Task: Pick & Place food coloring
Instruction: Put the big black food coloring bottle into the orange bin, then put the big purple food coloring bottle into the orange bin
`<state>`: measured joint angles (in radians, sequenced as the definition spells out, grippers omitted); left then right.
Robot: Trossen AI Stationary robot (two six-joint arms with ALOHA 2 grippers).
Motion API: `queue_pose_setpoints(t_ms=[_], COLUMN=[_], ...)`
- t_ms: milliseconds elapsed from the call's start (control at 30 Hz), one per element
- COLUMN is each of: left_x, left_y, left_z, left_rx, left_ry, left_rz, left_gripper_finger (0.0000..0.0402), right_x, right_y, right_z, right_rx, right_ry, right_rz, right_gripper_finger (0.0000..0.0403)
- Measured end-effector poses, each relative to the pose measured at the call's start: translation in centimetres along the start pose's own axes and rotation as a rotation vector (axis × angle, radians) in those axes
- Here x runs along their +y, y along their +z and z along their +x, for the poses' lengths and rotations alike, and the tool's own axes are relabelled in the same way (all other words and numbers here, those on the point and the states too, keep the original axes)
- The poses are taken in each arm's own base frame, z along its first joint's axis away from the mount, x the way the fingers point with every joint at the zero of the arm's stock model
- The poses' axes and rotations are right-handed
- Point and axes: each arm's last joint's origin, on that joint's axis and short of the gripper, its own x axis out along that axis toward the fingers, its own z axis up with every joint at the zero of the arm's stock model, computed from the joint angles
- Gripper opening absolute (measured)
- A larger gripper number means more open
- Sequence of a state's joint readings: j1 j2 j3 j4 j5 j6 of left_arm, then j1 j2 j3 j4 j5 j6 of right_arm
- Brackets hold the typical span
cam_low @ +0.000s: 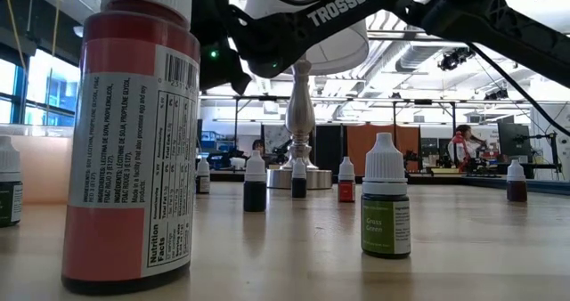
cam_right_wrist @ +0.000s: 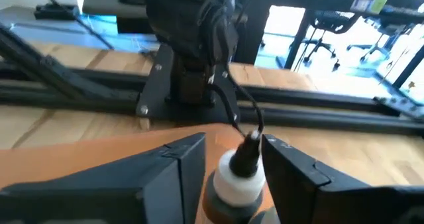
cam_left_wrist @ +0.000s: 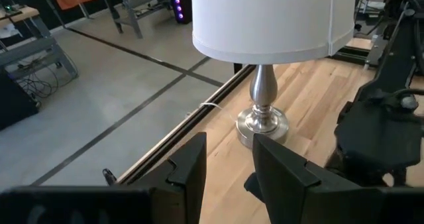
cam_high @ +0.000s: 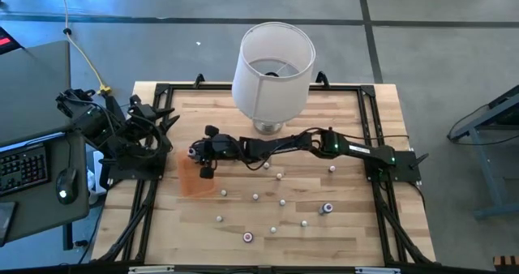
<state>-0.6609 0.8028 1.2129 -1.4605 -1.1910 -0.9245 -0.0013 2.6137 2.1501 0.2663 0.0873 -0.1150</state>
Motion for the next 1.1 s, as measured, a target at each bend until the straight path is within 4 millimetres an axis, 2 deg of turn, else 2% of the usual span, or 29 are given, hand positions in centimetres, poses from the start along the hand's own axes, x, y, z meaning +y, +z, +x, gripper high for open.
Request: queue_pose_setpoints(t_ms=[167,267,433,600,700,800,933,1000,1100], left_x=[0.0,0.0,0.0,0.0,-0.1,-0.3,-0.6,-0.8,-1.1], left_y=[0.0,0.0,0.0,-0.1,-0.1,-0.5,-1.3,-1.8,-2.7], left_z=[0.0,0.0,0.0,0.0,0.0,0.1,0.4,0.6,1.0], left_rx=[0.003,0.002,0.003,0.018,0.045,0.080,0.099,0.106,0.121], left_ry=[-0.002,-0.002,-0.002,-0.013,-0.033,-0.052,-0.046,-0.037,-0.025], left_rz=[0.000,0.000,0.000,-0.007,-0.041,-0.044,-0.038,-0.039,-0.046], left_gripper_finger=[0.0121,0.0121,0.0121,0.0121,0.0121,0.0121,0.0121,0.0121,0.0121], right_x=[1.5,2.7,4.2,5.0,5.1,5.3,7.0,8.7,11.2], right_y=[1.9,3.7,8.1,13.3,16.3,18.2,18.8,18.1,15.9], right_z=[-0.2,-0.9,-4.1,-10.4,-15.2,-20.1,-26.2,-28.7,-31.6], right_rx=[-0.050,-0.057,0.088,0.322,0.426,0.547,0.702,0.753,0.808], right_ry=[-0.019,0.001,-0.007,-0.042,-0.073,-0.097,-0.123,-0.098,-0.061], right_rz=[-0.080,-0.133,-0.269,-0.360,-0.321,-0.224,-0.145,-0.134,-0.092], right_gripper_finger=[0.0158,0.0160,0.0155,0.0143,0.0134,0.0125,0.0118,0.0118,0.0120])
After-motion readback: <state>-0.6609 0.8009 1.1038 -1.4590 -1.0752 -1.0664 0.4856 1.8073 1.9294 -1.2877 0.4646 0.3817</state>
